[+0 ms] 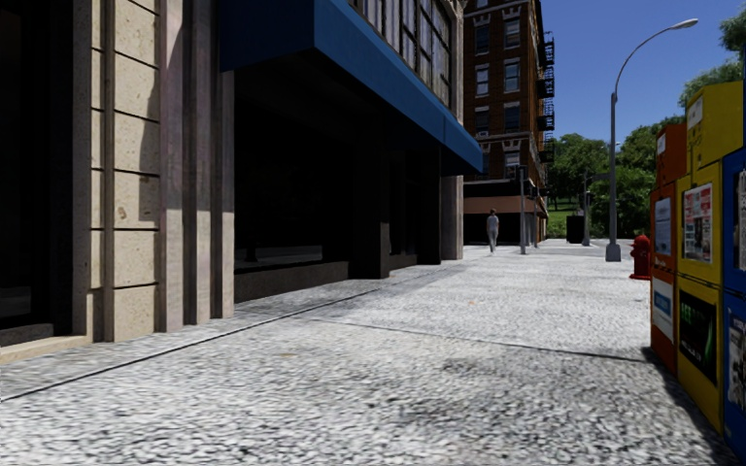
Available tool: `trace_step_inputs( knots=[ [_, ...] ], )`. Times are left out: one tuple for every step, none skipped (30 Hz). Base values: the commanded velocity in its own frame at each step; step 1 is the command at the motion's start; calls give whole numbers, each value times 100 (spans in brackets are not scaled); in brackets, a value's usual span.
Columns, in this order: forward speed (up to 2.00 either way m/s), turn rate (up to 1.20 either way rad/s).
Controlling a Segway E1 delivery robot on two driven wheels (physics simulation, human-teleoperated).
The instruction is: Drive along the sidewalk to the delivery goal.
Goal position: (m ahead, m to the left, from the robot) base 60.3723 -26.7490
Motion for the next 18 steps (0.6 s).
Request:
trace_step_inputs(
  knots=[
    [200,0],
    [200,0],
    [200,0],
    [200,0],
    [200,0],
    [200,0],
    [200,0],
    [200,0],
    [200,0],
    [200,0],
    [200,0],
    [200,0],
    [200,0],
    [200,0],
    [200,0],
    [200,0],
    [200,-10],
    [200,-10]
  ],
)
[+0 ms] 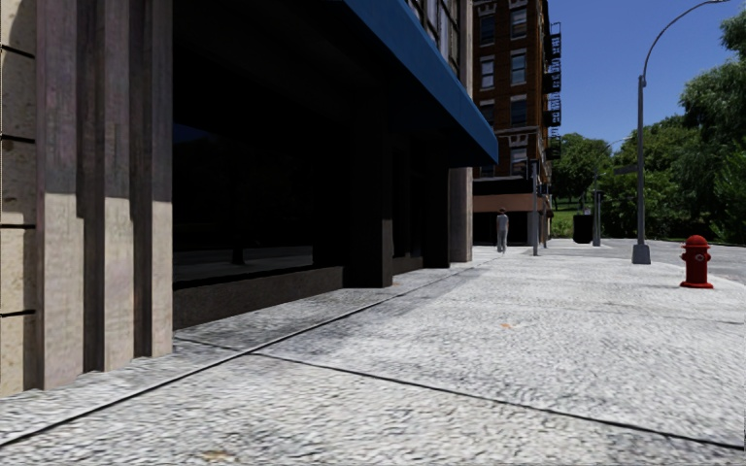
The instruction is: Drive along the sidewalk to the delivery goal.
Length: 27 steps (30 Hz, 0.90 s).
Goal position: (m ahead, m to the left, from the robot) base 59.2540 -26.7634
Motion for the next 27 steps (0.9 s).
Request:
trace_step_inputs(
  knots=[
    [200,-18],
    [200,-28],
    [200,-35],
    [200,-35],
    [200,-38],
    [200,-39],
    [200,-39],
    [200,-39],
    [200,-39],
    [200,-39],
    [200,-39],
    [200,-39],
    [200,-39],
    [200,-39],
    [200,-40],
    [200,-40],
    [200,-40],
    [200,-40],
    [200,-41],
    [200,-41],
    [200,-41],
    [200,-41],
    [200,-41],
    [200,-41],
    [200,-41],
    [200,-41],
    [200,-41]
  ],
)
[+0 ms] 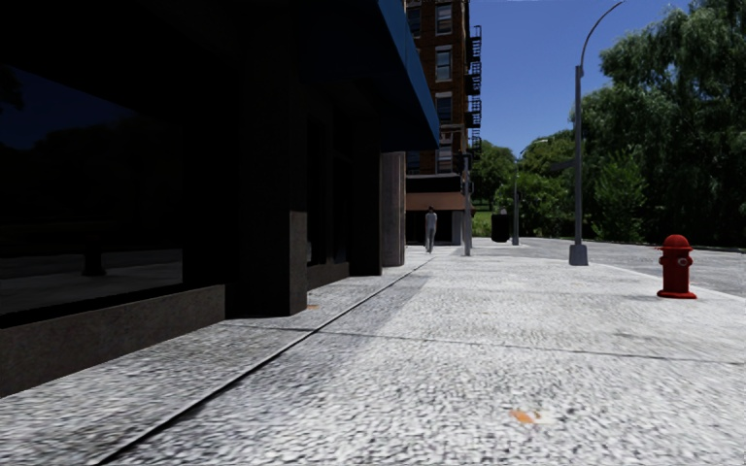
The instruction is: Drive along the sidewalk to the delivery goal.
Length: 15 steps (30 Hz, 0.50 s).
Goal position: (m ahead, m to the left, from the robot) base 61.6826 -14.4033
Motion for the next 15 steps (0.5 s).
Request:
trace_step_inputs(
  knots=[
    [200,-41],
    [200,-41],
    [200,-41],
    [200,-44],
    [200,-44],
    [200,-45],
    [200,-45],
    [200,-45],
    [200,-45],
    [200,-45],
    [200,-45],
    [200,-45],
    [200,-45],
    [200,-45],
    [200,-45]
  ],
)
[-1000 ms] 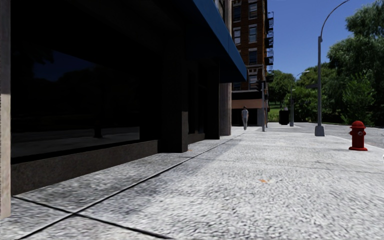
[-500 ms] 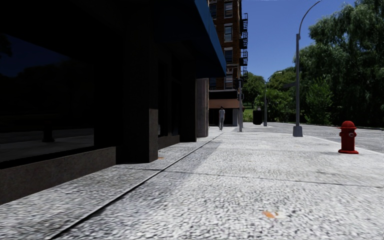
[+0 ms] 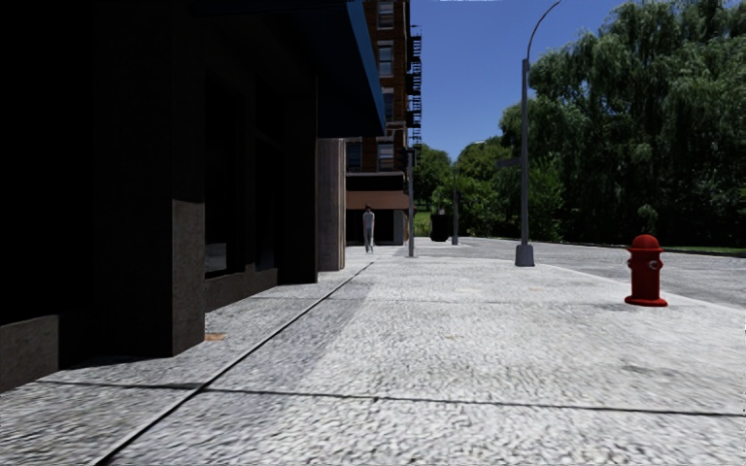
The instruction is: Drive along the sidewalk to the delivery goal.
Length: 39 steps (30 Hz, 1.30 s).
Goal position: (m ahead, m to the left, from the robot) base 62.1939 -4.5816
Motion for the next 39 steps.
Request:
trace_step_inputs(
  knots=[
    [200,-45],
    [200,-45],
    [200,-45],
    [200,-45],
    [200,-45],
    [200,-45],
    [200,-39],
    [200,0],
    [200,0],
    [200,0],
    [200,0],
    [200,0],
    [200,0],
    [200,0],
    [200,0],
    [200,0],
    [200,0],
    [200,0],
    [200,0],
    [200,0],
    [200,0],
    [200,0],
    [200,0],
    [200,0],
    [200,0],
    [200,0],
    [200,0],
    [200,0],
    [200,0],
    [200,0],
    [200,0],
    [200,0],
    [200,0],
    [200,0],
    [200,0],
    [200,0],
    [200,0],
    [200,0],
    [200,0]
  ],
)
